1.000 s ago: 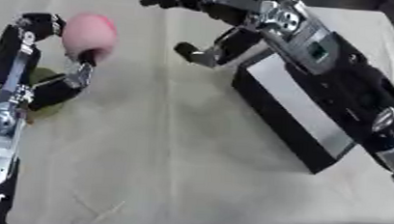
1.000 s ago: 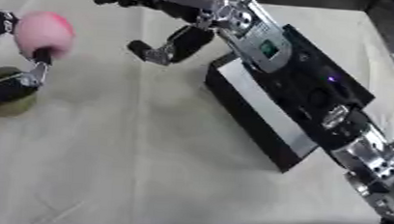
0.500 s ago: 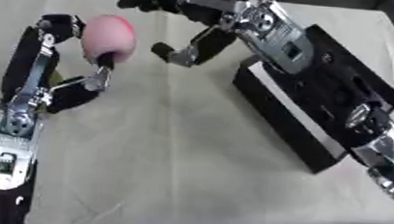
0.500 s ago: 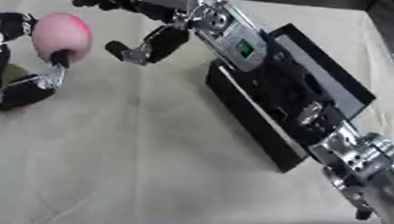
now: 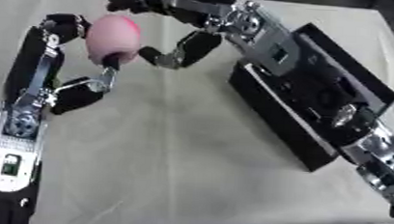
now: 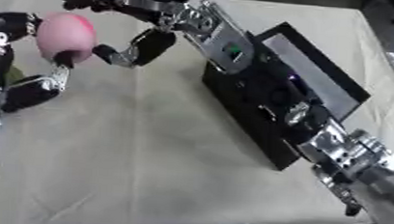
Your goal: Pick up the objects with one hand, pass them to the other hand, and then place them into the box on the other side of the table.
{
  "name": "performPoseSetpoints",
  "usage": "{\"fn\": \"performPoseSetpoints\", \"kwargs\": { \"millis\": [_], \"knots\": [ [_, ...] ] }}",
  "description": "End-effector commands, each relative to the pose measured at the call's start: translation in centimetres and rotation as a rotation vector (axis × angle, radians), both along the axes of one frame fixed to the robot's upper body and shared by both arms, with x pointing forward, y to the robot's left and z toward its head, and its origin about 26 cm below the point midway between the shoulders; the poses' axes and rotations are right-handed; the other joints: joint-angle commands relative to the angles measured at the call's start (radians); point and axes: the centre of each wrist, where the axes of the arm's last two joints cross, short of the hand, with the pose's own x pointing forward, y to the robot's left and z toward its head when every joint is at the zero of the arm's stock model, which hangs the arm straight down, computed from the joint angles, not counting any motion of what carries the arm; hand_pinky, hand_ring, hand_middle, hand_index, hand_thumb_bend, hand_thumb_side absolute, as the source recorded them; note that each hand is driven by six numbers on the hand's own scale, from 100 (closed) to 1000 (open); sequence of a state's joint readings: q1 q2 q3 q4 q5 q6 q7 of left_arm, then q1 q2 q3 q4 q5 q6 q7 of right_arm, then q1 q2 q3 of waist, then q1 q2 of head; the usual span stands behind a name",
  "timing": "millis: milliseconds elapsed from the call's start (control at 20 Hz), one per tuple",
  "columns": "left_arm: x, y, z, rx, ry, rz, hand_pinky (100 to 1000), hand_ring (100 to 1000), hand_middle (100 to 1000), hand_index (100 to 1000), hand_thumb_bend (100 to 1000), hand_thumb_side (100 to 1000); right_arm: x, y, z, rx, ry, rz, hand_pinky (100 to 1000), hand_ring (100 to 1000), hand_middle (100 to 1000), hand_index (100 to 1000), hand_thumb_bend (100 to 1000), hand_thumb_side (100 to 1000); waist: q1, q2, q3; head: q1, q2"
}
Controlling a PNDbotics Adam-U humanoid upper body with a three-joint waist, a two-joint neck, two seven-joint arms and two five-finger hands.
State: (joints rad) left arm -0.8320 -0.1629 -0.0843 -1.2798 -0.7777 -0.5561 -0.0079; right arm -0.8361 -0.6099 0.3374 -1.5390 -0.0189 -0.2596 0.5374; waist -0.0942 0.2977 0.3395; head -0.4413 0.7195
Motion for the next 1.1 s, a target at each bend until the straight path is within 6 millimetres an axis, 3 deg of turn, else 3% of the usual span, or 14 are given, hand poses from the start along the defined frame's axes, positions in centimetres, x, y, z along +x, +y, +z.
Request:
{"fn": "performPoseSetpoints", "kwargs": {
  "millis": [50,900,950,1100],
  "knots": [
    [-0.7,-1.3,1.4,-0.010,-0.053,-0.037,734,497,397,501,100,261,0.0,0.1,0.9,-0.020,-0.016,0.004,1000,1000,917,1000,153,140,0.002,-0.017,0.000,-0.002,0.003],
    [-0.7,-1.5,1.3,-0.009,-0.056,-0.036,734,497,397,501,100,261,0.0,0.1,0.9,-0.023,-0.009,0.008,1000,1000,915,1000,152,140,0.002,-0.017,0.000,-0.002,0.003],
    [-0.7,-1.6,1.1,-0.010,-0.045,-0.032,733,499,404,531,100,292,0.1,0.0,0.6,-0.014,0.002,0.004,1000,904,444,675,100,100,0.001,-0.015,-0.003,-0.003,0.006],
    [-0.6,-2.0,0.6,-0.020,-0.007,-0.018,734,501,407,537,100,286,0.8,0.2,-0.7,0.041,0.089,-0.026,995,896,445,629,100,100,0.001,-0.014,-0.010,-0.006,0.014]
  ]
}}
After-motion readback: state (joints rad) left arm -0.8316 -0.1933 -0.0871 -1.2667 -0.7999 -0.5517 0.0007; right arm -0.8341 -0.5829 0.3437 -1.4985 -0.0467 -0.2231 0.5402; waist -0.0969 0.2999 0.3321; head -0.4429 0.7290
